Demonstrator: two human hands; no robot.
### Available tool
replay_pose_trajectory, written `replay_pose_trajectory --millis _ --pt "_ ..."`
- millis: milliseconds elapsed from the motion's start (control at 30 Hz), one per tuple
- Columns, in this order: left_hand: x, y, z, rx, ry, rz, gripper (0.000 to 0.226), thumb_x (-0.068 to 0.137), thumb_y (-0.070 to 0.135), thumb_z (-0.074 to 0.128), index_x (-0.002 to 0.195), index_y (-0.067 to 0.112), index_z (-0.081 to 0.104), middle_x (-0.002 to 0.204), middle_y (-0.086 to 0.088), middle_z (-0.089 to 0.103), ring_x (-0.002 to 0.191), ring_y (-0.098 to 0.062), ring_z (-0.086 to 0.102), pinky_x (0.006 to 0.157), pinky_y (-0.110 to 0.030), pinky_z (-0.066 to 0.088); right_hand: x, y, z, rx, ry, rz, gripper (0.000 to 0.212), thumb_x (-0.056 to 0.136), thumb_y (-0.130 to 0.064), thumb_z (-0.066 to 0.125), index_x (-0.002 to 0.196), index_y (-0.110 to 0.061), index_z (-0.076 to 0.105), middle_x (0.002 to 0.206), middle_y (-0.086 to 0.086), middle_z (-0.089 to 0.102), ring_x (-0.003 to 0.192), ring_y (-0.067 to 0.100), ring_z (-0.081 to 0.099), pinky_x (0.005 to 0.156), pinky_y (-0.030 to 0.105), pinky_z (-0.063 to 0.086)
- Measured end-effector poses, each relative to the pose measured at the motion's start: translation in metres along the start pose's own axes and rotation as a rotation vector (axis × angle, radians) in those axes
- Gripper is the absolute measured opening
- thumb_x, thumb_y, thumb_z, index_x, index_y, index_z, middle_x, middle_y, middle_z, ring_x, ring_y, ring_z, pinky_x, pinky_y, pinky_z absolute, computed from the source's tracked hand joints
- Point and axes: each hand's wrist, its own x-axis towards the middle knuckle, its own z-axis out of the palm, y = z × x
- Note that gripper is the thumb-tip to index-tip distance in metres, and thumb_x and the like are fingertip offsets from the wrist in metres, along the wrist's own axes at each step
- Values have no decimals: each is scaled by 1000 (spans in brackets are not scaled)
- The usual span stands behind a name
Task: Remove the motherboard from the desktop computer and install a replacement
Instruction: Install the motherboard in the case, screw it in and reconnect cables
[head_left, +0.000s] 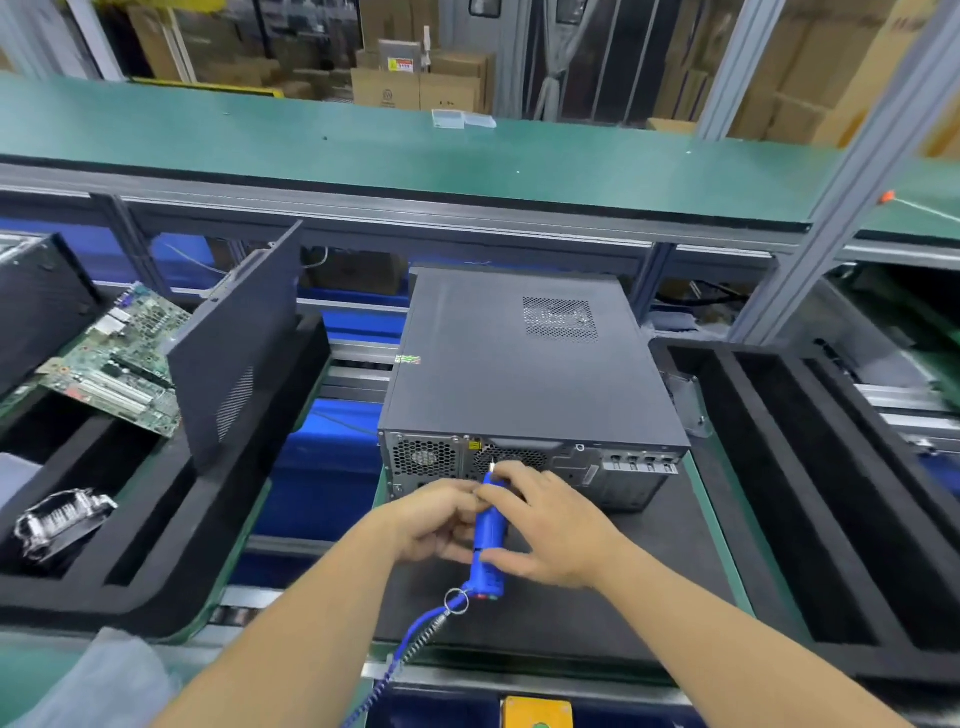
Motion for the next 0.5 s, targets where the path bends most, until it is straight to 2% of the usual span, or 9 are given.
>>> replay_pose_trajectory --millis 100,233,367,500 --pt "-1 -3 6 -161 11 31 30 102 9 42 119 13 66 96 -11 72 83 -21 70 71 -39 59 3 -2 -1 56 14 59 59 86 -60 53 134 -27 41 131 0 40 91 17 49 83 33 50" --pt "-5 -10 17 -363 53 65 28 103 20 46 115 10 68 96 -20 68 87 -31 65 75 -41 55 6 -8 -2 184 -13 156 66 86 -64 49 141 -27 46 139 -5 34 96 19 54 83 34 51" --pt "-6 -13 32 -528 87 54 33 104 26 48 117 3 67 94 -23 68 75 -34 68 62 -39 59 -1 -13 0 282 -32 201 76 84 -67 49 149 -29 39 152 -12 23 110 19 54 94 32 47" --pt "-4 -13 49 -591 96 62 33 103 29 48 117 4 64 89 -19 66 71 -32 62 66 -42 56 -13 -15 -2 376 -39 200 89 80 -69 57 155 -33 25 157 -23 10 122 12 52 96 31 48"
